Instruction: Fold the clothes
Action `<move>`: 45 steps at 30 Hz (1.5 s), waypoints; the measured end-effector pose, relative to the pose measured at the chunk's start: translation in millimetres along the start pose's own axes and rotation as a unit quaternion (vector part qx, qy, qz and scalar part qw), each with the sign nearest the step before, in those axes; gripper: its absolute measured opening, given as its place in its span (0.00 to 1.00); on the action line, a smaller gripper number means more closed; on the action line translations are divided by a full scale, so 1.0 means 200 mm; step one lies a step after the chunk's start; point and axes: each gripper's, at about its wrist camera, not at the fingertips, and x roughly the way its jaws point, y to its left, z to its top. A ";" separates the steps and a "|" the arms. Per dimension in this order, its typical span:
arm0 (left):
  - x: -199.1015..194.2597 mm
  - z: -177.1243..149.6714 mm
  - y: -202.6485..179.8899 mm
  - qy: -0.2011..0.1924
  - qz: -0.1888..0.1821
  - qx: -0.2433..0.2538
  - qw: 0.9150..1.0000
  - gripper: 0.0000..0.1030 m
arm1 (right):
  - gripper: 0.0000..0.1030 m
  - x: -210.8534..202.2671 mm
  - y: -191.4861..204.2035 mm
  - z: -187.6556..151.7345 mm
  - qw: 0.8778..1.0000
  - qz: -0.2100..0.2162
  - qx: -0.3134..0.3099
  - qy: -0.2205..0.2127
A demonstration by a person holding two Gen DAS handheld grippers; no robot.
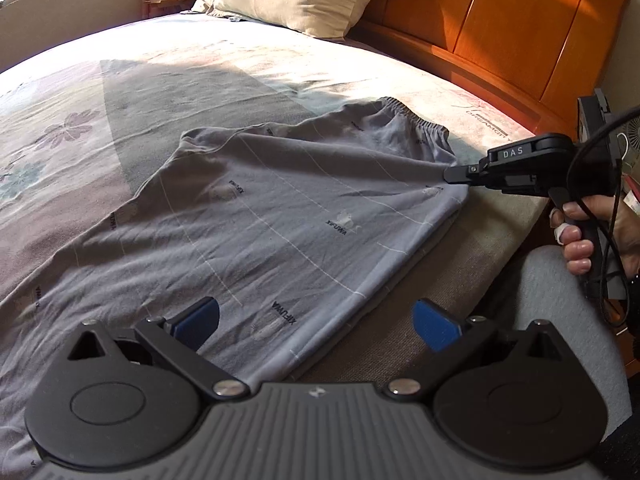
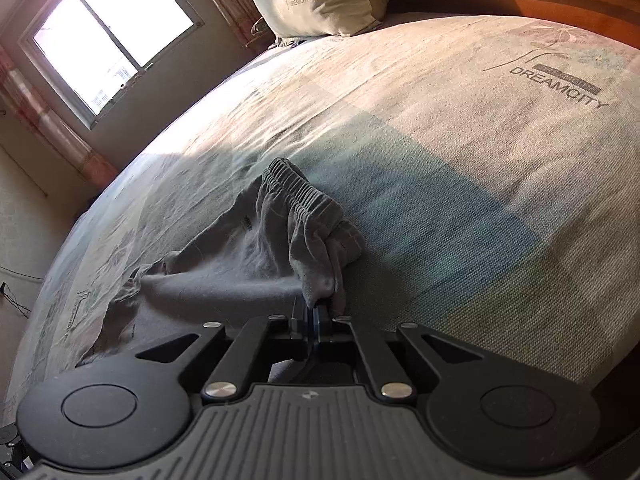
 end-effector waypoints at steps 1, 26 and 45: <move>-0.01 0.00 0.01 -0.001 0.003 -0.001 1.000 0.99 | 0.03 -0.01 0.01 0.01 1.000 -0.001 -0.001 -0.003; 0.00 -0.10 0.23 0.031 0.078 -0.055 0.995 0.99 | 0.11 0.52 0.33 0.23 0.980 -0.086 -0.180 -0.002; -0.12 -0.09 0.46 -0.020 0.108 -0.110 0.988 0.99 | 0.35 0.79 0.76 0.19 0.965 0.001 -0.251 0.072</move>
